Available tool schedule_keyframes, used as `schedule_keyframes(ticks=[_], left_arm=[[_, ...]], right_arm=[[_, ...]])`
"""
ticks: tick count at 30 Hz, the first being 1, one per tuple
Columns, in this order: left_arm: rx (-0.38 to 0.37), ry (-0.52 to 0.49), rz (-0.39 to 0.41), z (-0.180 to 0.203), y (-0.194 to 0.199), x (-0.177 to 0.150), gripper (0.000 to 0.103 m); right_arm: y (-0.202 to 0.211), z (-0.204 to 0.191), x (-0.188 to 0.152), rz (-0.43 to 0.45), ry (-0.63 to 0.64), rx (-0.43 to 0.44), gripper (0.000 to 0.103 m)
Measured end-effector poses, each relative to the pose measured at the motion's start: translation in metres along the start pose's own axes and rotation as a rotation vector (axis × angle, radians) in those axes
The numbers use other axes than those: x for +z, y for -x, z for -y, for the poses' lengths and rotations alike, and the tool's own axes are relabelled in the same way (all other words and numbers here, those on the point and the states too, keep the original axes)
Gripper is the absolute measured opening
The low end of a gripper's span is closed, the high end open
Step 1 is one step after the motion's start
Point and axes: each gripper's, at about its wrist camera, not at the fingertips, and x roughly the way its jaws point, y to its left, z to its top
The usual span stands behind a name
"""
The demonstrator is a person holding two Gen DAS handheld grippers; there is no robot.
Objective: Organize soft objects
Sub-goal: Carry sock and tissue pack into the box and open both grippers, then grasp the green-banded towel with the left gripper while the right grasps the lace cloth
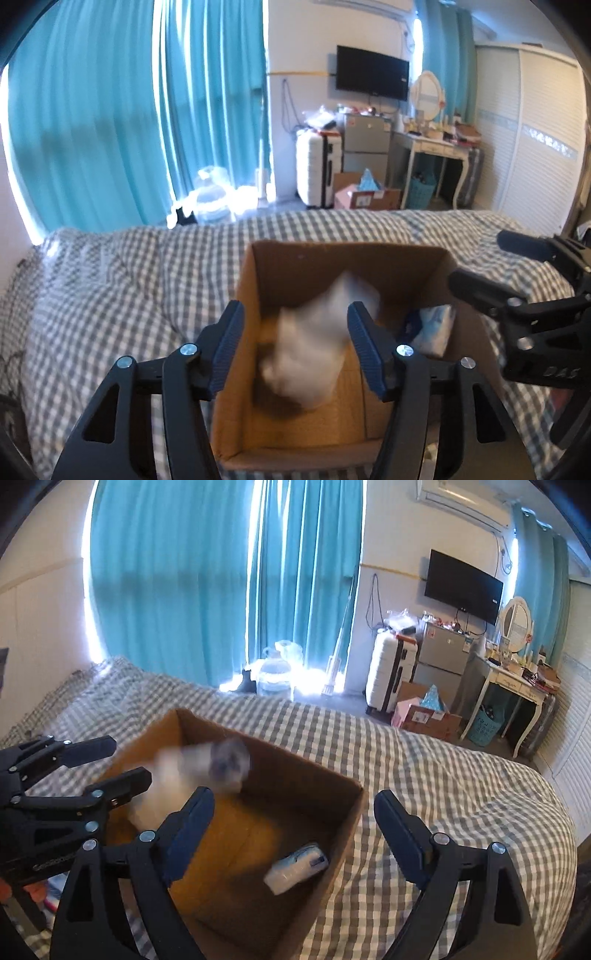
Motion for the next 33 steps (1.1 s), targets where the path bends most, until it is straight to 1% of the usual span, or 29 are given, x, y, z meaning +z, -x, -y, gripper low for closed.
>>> schedule_keyframes(ticks=[1, 3, 5, 6, 9, 12, 14, 16, 19, 21, 23, 26, 27, 29, 31, 33], left_arm=[[0.011, -0.010, 0.008, 0.002, 0.010, 0.002, 0.065], [0.015, -0.016, 0.027, 0.002, 0.025, 0.005, 0.066], [0.008, -0.023, 0.053, 0.003, 0.049, 0.010, 0.069], [0.002, -0.025, 0.068, 0.003, 0.061, 0.011, 0.072], [0.013, -0.031, 0.117, 0.007, 0.100, 0.016, 0.075], [0.021, -0.024, 0.167, 0.009, 0.142, 0.021, 0.075], [0.022, -0.020, 0.198, 0.008, 0.164, 0.023, 0.076], [0.011, -0.027, 0.224, 0.010, 0.188, 0.022, 0.081], [0.011, -0.042, 0.241, 0.013, 0.216, 0.016, 0.082], [0.015, -0.057, 0.241, 0.015, 0.229, 0.008, 0.082], [0.026, -0.072, 0.222, 0.018, 0.238, -0.006, 0.082], [0.011, -0.044, 0.171, 0.015, 0.237, -0.029, 0.082], [0.005, -0.031, 0.145, 0.015, 0.234, -0.039, 0.082], [-0.004, -0.030, 0.116, 0.015, 0.228, -0.055, 0.082], [0.017, -0.029, 0.100, 0.017, 0.223, -0.074, 0.082], [0.015, -0.025, 0.070, 0.021, 0.214, -0.090, 0.082]], right_arm=[[0.007, 0.000, 0.000, 0.008, -0.004, 0.002, 0.092], [0.027, 0.002, 0.001, 0.027, -0.019, -0.001, 0.092], [0.049, 0.005, 0.004, 0.041, -0.037, -0.001, 0.092], [0.060, 0.005, 0.005, 0.047, -0.041, -0.001, 0.092], [0.104, 0.009, 0.010, 0.076, -0.046, -0.013, 0.094], [0.149, 0.007, 0.014, 0.104, -0.024, -0.021, 0.096], [0.182, 0.004, 0.014, 0.132, -0.007, -0.033, 0.103], [0.210, -0.002, 0.014, 0.146, 0.017, -0.032, 0.103], [0.249, -0.011, 0.011, 0.134, 0.053, -0.036, 0.103], [0.265, -0.016, 0.006, 0.117, 0.076, -0.032, 0.103], [0.281, -0.022, -0.004, 0.100, 0.095, -0.022, 0.103], [0.297, -0.031, -0.025, 0.085, 0.119, -0.009, 0.103], [0.298, -0.033, -0.032, 0.072, 0.126, -0.004, 0.103], [0.295, -0.038, -0.050, 0.035, 0.140, 0.001, 0.103], [0.288, -0.045, -0.072, -0.011, 0.157, -0.001, 0.103], [0.275, -0.053, -0.097, -0.069, 0.178, 0.000, 0.103]])
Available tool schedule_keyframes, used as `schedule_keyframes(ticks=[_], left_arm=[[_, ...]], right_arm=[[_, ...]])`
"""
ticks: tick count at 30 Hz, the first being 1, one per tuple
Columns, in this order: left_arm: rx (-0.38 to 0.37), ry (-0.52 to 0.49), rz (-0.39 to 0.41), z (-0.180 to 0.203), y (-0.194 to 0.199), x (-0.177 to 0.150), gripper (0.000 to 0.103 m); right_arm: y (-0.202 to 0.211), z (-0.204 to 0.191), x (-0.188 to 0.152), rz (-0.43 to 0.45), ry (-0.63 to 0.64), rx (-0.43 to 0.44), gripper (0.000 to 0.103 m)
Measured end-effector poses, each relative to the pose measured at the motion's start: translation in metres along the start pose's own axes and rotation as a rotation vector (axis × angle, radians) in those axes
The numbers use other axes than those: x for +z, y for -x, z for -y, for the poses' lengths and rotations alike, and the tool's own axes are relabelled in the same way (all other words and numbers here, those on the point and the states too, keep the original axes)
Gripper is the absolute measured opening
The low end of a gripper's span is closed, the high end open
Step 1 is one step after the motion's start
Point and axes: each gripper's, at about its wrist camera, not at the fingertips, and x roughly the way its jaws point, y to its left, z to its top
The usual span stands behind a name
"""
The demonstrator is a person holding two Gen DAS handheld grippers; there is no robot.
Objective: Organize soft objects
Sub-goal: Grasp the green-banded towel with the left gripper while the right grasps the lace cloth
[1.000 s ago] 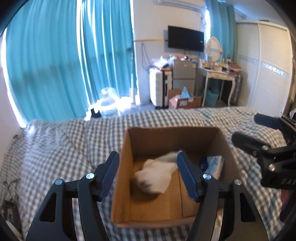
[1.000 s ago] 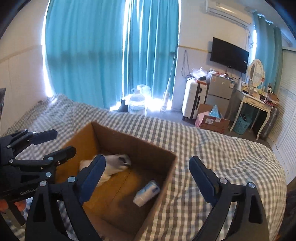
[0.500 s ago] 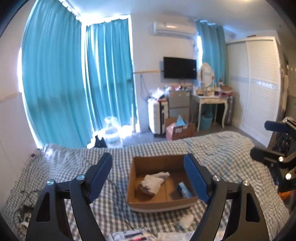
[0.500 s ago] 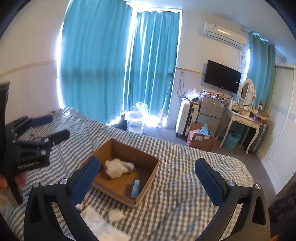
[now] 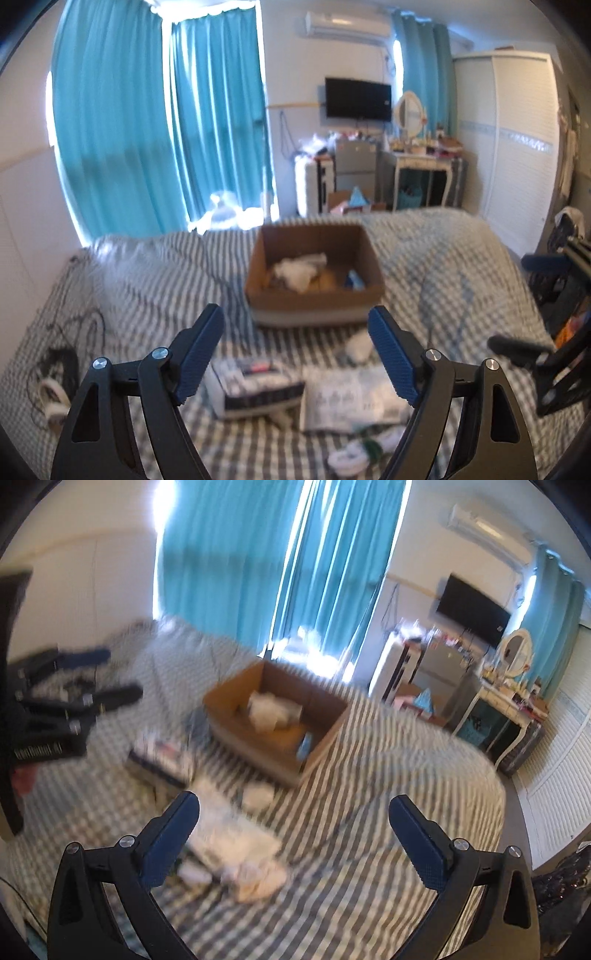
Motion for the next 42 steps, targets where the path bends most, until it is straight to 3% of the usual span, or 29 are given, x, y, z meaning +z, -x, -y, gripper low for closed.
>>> schedule_keyframes(ticks=[7, 15, 18, 20, 23, 24, 36, 39, 42], left_arm=[[0.002, 0.054, -0.176, 0.018, -0.045, -0.068, 0.082], [0.013, 0.091, -0.315, 0.020, -0.074, -0.119, 0.081], [-0.006, 0.100, -0.328, 0.022, -0.074, -0.124, 0.081], [-0.018, 0.097, -0.324, 0.024, -0.071, -0.124, 0.081], [-0.039, 0.086, -0.325, 0.028, -0.069, -0.123, 0.081], [-0.054, 0.084, -0.330, 0.030, -0.069, -0.123, 0.081], [-0.210, 0.041, -0.425, 0.057, -0.081, -0.147, 0.077], [-0.213, 0.049, -0.441, 0.055, -0.085, -0.151, 0.057], [-0.229, 0.069, -0.439, 0.050, -0.083, -0.150, 0.051]], right_arm=[[-0.072, -0.032, -0.072, -0.204, -0.017, 0.063, 0.103], [-0.128, -0.040, -0.108, -0.273, -0.007, 0.041, 0.100], [-0.144, -0.041, -0.115, -0.309, -0.028, 0.079, 0.080], [-0.153, -0.039, -0.119, -0.342, -0.042, 0.093, 0.047], [-0.156, -0.037, -0.121, -0.357, -0.050, 0.125, 0.025], [-0.152, -0.037, -0.121, -0.344, -0.045, 0.127, 0.023], [-0.118, -0.016, -0.115, -0.267, -0.046, 0.083, 0.019], [-0.118, -0.015, -0.117, -0.270, -0.053, 0.087, 0.019], [-0.118, -0.017, -0.118, -0.269, -0.053, 0.089, 0.019]])
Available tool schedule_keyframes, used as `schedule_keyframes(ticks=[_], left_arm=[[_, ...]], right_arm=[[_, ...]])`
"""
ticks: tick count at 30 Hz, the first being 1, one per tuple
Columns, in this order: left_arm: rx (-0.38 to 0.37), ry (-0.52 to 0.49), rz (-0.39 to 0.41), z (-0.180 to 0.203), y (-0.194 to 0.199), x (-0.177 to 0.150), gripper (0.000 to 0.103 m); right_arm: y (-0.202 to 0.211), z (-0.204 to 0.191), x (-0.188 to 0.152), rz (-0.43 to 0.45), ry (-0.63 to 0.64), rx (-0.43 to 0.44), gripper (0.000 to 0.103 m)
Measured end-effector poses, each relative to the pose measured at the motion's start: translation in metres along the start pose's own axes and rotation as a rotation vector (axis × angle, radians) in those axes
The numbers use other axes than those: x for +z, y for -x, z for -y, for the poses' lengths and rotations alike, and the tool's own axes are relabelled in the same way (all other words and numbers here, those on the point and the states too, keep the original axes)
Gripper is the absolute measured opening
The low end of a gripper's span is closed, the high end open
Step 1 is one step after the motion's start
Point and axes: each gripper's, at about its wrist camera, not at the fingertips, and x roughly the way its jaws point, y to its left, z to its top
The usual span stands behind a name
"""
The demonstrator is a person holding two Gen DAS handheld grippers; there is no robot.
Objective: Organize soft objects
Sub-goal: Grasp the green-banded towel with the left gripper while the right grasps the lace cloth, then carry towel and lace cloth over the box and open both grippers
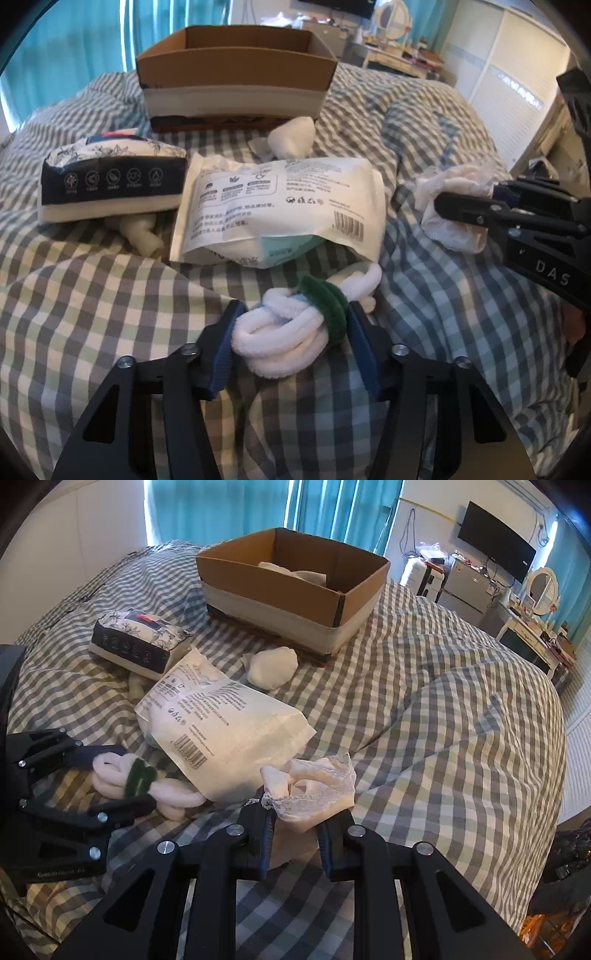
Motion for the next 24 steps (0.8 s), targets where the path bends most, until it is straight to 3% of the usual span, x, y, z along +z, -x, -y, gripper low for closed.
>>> schedule_keyframes(ticks=[2, 4, 15, 24], left_arm=[[-0.010, -0.001, 0.020, -0.001, 0.006, 0.000, 0.048], [-0.026, -0.002, 0.035, -0.002, 0.012, 0.000, 0.034], [-0.005, -0.031, 0.140, -0.007, 0.061, 0.012, 0.029], [0.051, -0.033, 0.337, -0.025, 0.123, 0.078, 0.029]], right_arm=[[0.002, -0.002, 0.000, 0.006, 0.003, 0.002, 0.019], [0.004, -0.003, 0.001, 0.013, 0.005, 0.004, 0.019], [0.034, -0.005, 0.017, 0.080, 0.014, -0.009, 0.019], [0.070, -0.003, 0.068, 0.189, 0.058, -0.020, 0.019]])
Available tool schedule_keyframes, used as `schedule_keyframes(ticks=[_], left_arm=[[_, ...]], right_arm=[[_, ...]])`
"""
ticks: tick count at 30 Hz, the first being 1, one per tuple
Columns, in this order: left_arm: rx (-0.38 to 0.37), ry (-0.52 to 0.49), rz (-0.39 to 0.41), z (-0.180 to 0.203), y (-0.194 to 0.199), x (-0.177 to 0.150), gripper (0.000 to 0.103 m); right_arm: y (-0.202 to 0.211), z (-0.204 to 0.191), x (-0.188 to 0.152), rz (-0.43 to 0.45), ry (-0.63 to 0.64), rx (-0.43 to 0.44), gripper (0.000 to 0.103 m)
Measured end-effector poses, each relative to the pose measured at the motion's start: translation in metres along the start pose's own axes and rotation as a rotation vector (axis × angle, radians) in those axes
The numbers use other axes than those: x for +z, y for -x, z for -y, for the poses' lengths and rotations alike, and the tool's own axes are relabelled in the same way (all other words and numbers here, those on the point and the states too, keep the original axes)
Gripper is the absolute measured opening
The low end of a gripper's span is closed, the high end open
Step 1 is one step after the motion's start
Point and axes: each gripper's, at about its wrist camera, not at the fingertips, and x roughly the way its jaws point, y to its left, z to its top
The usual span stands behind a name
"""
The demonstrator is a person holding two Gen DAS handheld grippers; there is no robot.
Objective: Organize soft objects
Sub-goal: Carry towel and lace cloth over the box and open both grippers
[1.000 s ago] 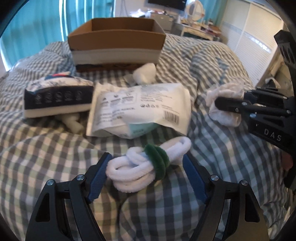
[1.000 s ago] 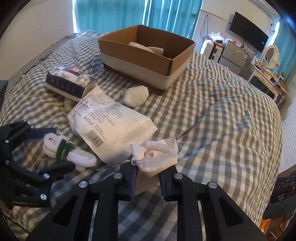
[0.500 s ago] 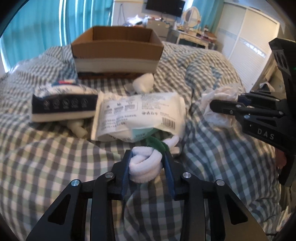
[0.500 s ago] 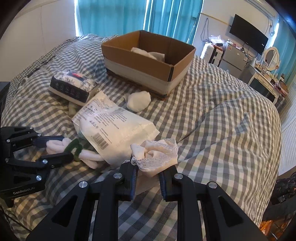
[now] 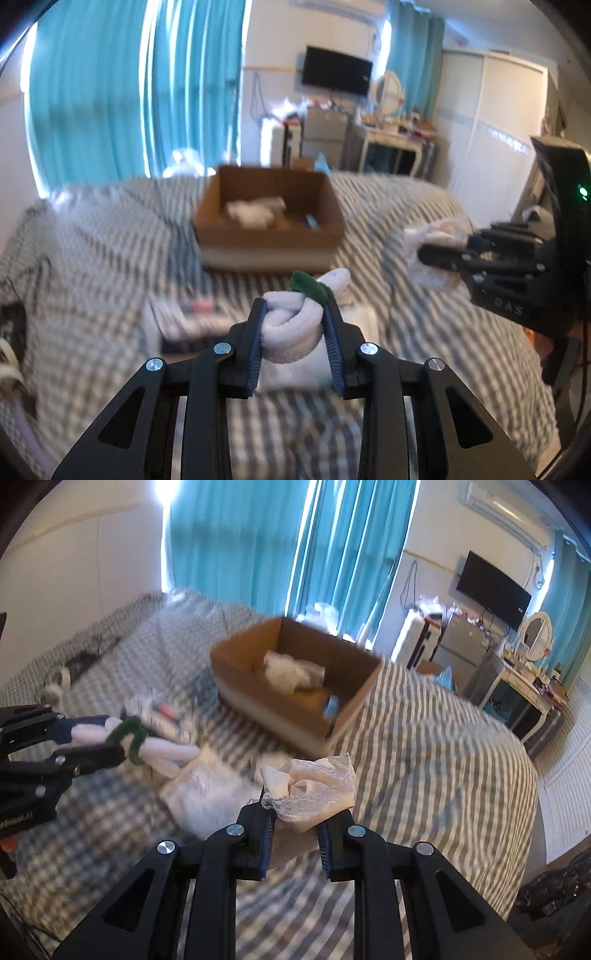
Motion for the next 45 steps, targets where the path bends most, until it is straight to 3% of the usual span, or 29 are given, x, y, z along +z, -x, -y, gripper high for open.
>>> schedule_keyframes(ticks=[8, 17, 22, 27, 32, 36, 38, 40, 41, 45], left_arm=[[0.041, -0.031, 0.088, -0.022, -0.031, 0.083, 0.029], [0.066, -0.065, 0.082, -0.041, -0.116, 0.142, 0.030], [0.058, -0.058, 0.037, -0.056, -0.169, 0.151, 0.030], [0.059, -0.070, -0.029, -0.063, -0.215, 0.144, 0.030], [0.032, -0.077, -0.071, -0.063, -0.236, 0.135, 0.035], [0.029, -0.076, -0.068, -0.061, -0.234, 0.136, 0.043], [0.034, -0.070, -0.064, -0.061, -0.230, 0.139, 0.046], [0.054, -0.072, -0.061, -0.061, -0.222, 0.145, 0.056], [0.065, -0.078, -0.052, -0.060, -0.217, 0.146, 0.058], [0.096, -0.107, 0.004, -0.055, -0.177, 0.156, 0.062]], right_arm=[[0.003, 0.015, 0.077, 0.121, -0.022, 0.004, 0.019], [-0.053, 0.038, 0.152, 0.152, -0.059, 0.004, 0.019], [-0.107, 0.054, 0.174, 0.118, -0.095, 0.003, 0.019], [-0.164, 0.070, 0.173, 0.063, -0.126, -0.003, 0.019], [-0.209, 0.088, 0.165, 0.010, -0.168, 0.010, 0.019], [-0.220, 0.098, 0.158, 0.014, -0.195, 0.035, 0.020], [-0.217, 0.101, 0.158, 0.032, -0.208, 0.040, 0.028], [-0.208, 0.103, 0.160, 0.059, -0.219, 0.035, 0.054], [-0.202, 0.104, 0.161, 0.071, -0.223, 0.033, 0.062], [-0.161, 0.106, 0.169, 0.126, -0.234, 0.011, 0.077]])
